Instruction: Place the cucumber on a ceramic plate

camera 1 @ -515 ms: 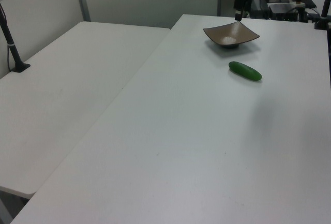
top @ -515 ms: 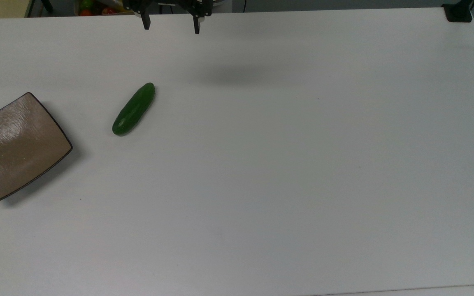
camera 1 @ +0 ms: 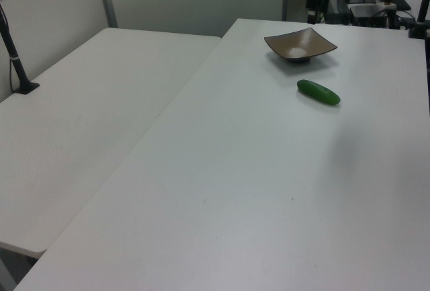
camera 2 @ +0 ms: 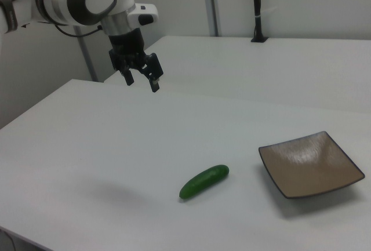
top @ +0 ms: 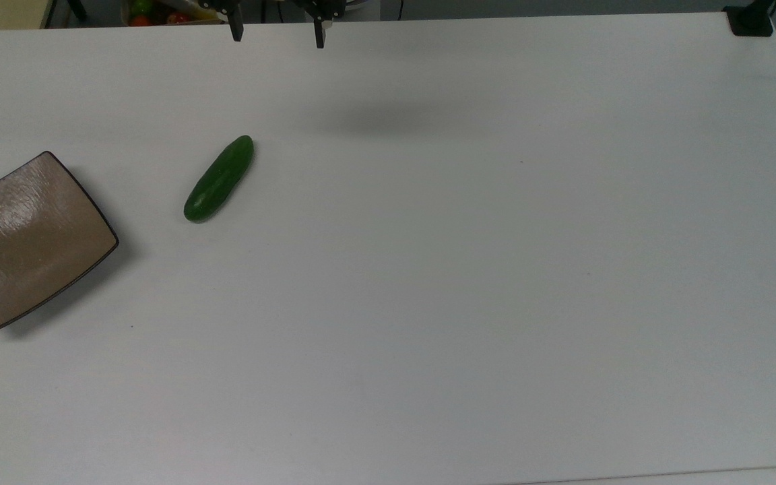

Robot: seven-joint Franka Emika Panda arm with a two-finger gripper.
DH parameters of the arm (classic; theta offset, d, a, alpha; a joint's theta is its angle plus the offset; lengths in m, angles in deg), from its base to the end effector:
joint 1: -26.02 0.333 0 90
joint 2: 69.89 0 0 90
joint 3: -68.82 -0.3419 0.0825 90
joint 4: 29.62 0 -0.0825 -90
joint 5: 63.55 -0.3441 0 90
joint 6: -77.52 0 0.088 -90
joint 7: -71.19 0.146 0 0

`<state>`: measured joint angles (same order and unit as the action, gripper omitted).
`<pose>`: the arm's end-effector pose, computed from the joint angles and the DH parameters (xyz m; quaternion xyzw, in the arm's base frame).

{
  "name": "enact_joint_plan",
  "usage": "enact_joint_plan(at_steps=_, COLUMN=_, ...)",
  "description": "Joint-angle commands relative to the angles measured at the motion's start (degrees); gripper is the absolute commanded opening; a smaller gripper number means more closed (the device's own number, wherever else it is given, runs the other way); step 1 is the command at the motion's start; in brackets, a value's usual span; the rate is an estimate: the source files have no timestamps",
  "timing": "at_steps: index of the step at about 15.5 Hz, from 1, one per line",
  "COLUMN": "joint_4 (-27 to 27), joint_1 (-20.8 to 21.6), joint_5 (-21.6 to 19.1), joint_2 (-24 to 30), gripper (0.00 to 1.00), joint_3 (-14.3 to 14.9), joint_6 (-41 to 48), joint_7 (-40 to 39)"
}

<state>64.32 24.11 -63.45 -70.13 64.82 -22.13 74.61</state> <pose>0.5343 0.0192 0.5948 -0.9988 0.0115 -0.0477 0.0016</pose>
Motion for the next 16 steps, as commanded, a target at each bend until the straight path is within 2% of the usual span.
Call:
enact_joint_plan(at_steps=1, joint_4=1.61, joint_1=0.86, joint_5=0.07, joint_2=1.73, gripper=1.0, joint_3=1.02, joint_6=1.65, joint_7=-1.22)
enact_joint_plan(at_steps=7, joint_4=1.61, joint_1=0.59, joint_5=-0.01, joint_2=2.17, gripper=1.0, joint_3=1.02, joint_6=2.26, joint_7=-1.13)
enact_joint_plan(at_steps=16, joint_4=1.61, joint_1=-2.22, joint_5=-0.36, joint_2=2.96, gripper=1.0, joint_3=1.37, joint_6=1.73, joint_7=-0.95)
